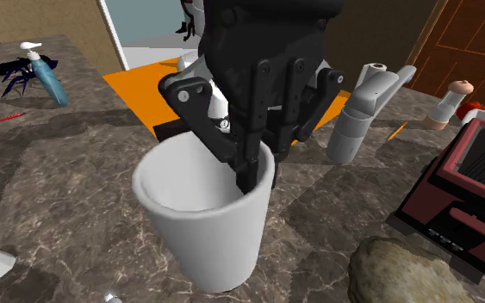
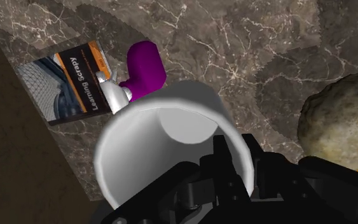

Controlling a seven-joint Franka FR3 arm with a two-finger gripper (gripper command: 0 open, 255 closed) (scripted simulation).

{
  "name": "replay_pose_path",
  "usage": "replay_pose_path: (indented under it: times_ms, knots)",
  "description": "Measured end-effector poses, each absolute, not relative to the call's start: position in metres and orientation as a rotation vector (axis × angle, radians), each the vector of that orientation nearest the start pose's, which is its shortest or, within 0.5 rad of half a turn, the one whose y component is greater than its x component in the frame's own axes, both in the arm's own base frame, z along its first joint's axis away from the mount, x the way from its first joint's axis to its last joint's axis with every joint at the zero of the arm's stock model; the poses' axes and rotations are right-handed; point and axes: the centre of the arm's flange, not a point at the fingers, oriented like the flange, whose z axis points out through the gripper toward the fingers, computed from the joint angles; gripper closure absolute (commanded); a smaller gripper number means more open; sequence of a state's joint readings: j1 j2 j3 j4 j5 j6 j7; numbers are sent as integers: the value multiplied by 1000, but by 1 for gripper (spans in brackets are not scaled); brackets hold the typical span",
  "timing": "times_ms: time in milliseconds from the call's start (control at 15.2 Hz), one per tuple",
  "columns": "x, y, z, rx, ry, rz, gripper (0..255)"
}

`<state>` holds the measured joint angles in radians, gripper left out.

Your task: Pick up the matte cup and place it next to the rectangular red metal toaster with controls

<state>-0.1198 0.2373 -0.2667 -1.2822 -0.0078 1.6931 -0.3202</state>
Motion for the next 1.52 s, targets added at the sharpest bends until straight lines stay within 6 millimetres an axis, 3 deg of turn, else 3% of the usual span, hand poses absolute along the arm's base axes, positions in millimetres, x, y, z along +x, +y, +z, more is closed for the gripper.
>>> replay_pose_path:
  times_ms: [1320, 1518]
  knots:
    - [564, 41, 636, -3259, 85, -240, 255]
    - [558, 68, 631, -3260, 86, -240, 255]
